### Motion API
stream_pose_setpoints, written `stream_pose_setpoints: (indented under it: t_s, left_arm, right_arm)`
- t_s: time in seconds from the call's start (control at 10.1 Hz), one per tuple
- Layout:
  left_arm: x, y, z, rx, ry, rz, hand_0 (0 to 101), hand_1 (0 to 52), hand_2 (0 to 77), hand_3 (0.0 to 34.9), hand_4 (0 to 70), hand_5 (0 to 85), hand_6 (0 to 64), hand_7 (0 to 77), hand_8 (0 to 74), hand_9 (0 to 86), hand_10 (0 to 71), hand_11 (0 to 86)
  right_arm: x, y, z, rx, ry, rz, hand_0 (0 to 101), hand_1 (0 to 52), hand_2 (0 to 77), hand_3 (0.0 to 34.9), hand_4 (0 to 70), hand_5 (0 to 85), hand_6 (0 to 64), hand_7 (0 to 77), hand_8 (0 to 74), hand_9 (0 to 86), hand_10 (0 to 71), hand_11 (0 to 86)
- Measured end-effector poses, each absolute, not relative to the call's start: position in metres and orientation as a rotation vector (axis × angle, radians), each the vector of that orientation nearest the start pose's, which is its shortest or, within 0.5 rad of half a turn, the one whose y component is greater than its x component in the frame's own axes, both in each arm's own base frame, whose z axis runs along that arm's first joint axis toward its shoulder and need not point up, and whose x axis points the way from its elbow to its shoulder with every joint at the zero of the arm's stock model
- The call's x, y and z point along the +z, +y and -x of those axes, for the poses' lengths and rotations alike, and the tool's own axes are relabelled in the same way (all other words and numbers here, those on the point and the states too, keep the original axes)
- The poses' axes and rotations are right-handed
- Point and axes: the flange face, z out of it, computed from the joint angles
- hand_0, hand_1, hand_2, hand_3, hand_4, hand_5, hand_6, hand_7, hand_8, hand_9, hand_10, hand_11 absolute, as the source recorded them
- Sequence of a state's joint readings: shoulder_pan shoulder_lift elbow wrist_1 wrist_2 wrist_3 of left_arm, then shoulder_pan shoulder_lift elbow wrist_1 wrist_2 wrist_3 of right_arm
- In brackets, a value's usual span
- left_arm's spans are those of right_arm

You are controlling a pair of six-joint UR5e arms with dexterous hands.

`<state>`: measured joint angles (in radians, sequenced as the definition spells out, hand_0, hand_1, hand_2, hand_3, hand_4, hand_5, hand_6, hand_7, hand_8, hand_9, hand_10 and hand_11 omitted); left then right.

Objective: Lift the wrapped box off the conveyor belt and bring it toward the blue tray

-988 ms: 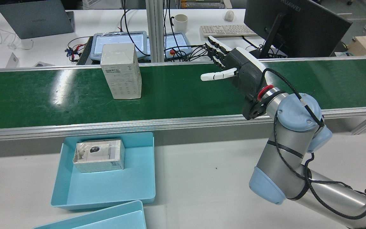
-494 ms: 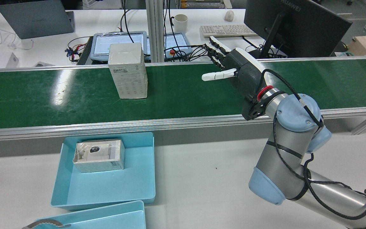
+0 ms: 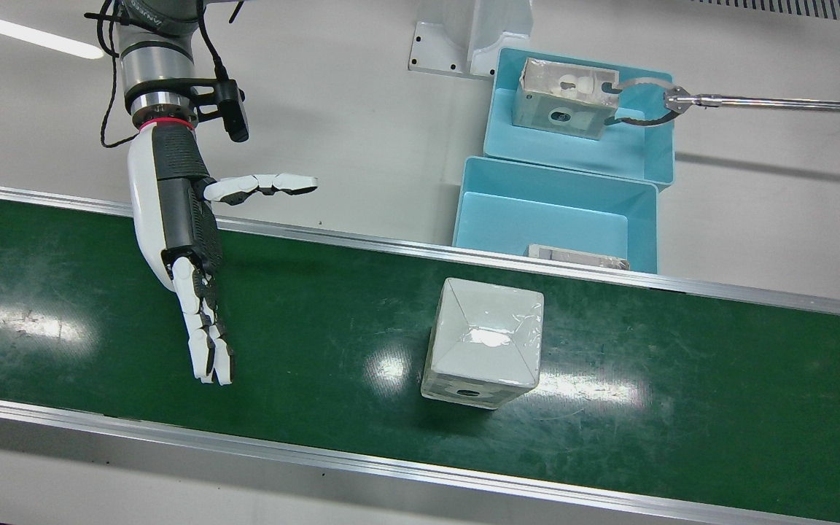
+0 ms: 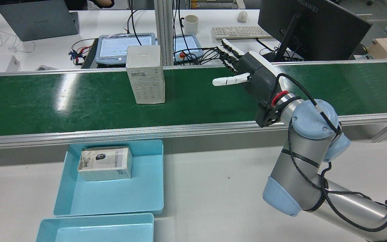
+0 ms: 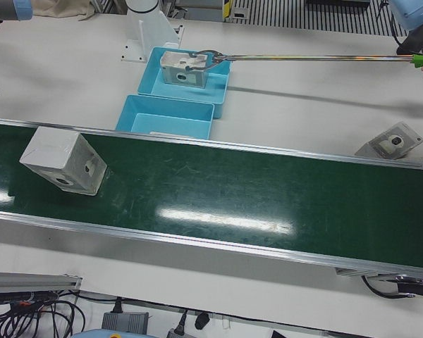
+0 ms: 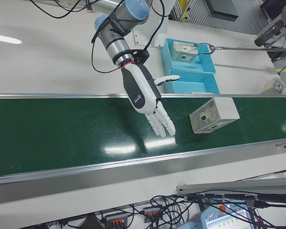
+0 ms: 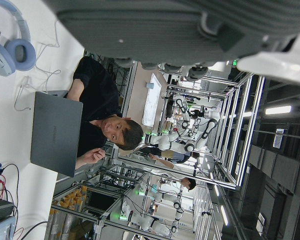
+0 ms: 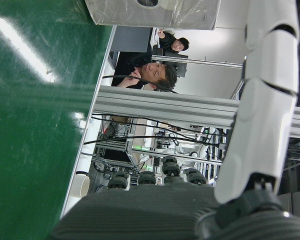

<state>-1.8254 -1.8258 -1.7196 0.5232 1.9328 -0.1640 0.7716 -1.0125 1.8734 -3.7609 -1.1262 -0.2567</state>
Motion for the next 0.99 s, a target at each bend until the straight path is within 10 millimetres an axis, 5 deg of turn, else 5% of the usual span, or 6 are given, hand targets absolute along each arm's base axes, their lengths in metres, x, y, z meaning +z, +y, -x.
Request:
stream_pose_setpoints:
  t_s: [0.99]
  left_arm:
    - [0.5298,-0.5061,0.2330,-2.394,2.117,0.338,0,0.0,0.5,0.0,0.0,1.1,0.0,0.0,0.0,0.0,0.0,0.0]
  right_arm:
    - [0.2966,-0.5476,0.3109,-2.122,2.707,-0.259,45,12.0,12.0,3.1,0.0,1.1,0.0,0.5,1.1,1.1,3.3,4.9]
